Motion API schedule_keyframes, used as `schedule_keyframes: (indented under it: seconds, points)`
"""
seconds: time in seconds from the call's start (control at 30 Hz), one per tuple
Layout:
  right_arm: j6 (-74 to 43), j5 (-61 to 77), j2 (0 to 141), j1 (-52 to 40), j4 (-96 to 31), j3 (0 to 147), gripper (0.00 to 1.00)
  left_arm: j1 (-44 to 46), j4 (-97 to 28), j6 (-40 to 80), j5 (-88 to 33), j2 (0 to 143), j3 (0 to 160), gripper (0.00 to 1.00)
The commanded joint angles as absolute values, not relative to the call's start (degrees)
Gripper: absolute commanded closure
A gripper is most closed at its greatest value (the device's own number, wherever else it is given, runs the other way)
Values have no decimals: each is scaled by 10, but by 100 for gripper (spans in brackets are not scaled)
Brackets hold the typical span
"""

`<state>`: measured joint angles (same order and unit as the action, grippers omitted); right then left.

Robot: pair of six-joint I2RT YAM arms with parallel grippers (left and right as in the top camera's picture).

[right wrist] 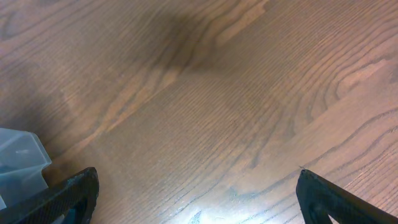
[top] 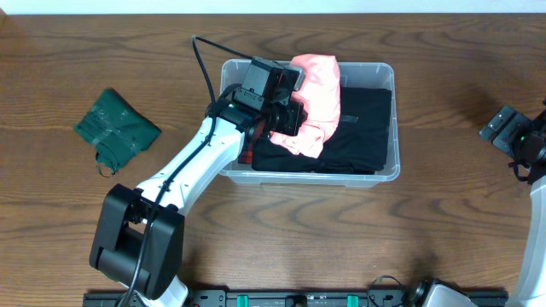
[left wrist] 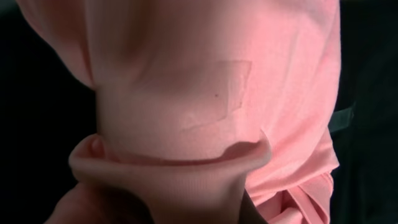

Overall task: Pack container
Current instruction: 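Lift the pink garment and carry it right into the bin, then lower the pink garment into the bin and open the left gripper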

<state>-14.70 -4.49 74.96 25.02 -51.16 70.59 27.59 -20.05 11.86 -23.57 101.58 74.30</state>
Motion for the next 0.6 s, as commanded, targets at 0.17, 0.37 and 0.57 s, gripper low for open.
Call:
schedule_keyframes:
  seconds: [0.17, 0.37, 0.57]
  points:
    - [-152, -44, 750, 251, -512, 705, 1, 274, -223, 166, -229, 979, 758, 94]
    - [-152, -44, 750, 251, -512, 705, 1, 274, -246, 215, -229, 933, 771, 94]
    - [-152, -44, 750, 251, -512, 705, 1, 274, -285, 217, -229, 940, 771, 94]
